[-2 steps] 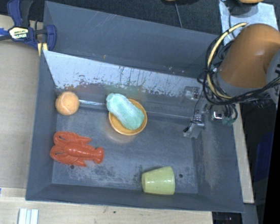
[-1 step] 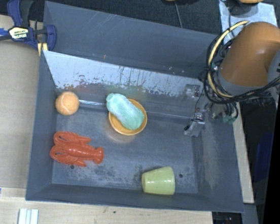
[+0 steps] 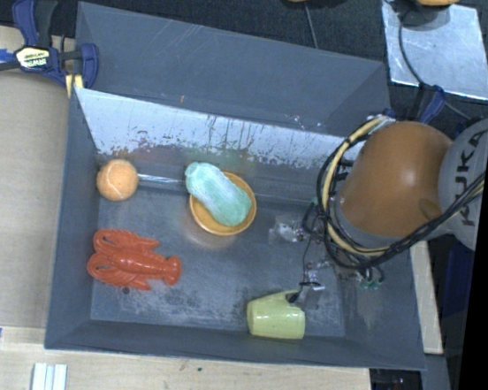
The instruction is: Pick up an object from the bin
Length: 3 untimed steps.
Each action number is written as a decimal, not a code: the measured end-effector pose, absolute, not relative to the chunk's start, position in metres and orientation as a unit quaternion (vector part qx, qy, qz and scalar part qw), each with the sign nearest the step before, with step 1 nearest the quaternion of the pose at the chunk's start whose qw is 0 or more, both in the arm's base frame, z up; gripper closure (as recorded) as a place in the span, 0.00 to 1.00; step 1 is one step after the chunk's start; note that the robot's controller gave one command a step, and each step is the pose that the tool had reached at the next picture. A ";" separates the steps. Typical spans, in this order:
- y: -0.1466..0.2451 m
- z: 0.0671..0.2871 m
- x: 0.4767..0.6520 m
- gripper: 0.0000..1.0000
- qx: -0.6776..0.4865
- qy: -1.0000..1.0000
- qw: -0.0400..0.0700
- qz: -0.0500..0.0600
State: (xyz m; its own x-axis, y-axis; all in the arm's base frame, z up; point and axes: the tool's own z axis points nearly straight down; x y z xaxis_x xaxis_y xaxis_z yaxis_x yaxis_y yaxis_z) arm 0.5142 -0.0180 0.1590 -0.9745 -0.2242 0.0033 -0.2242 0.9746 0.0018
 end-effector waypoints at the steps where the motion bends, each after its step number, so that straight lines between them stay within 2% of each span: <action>1: 0.018 0.161 0.608 0.00 -0.040 -0.999 -0.006 0.000; 2: -0.002 0.136 0.498 0.00 0.172 -0.985 0.001 0.000; 3: 0.055 0.088 0.587 0.00 -0.129 -0.992 -0.007 -0.001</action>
Offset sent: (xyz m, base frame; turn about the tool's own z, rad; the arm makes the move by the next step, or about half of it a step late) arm -0.0267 0.0142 -0.0250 -0.1630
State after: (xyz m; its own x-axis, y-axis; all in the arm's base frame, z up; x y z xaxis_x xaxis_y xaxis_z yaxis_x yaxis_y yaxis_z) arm 0.5874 0.0552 0.0877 -0.9665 0.2565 -0.0130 0.2565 0.9665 0.0037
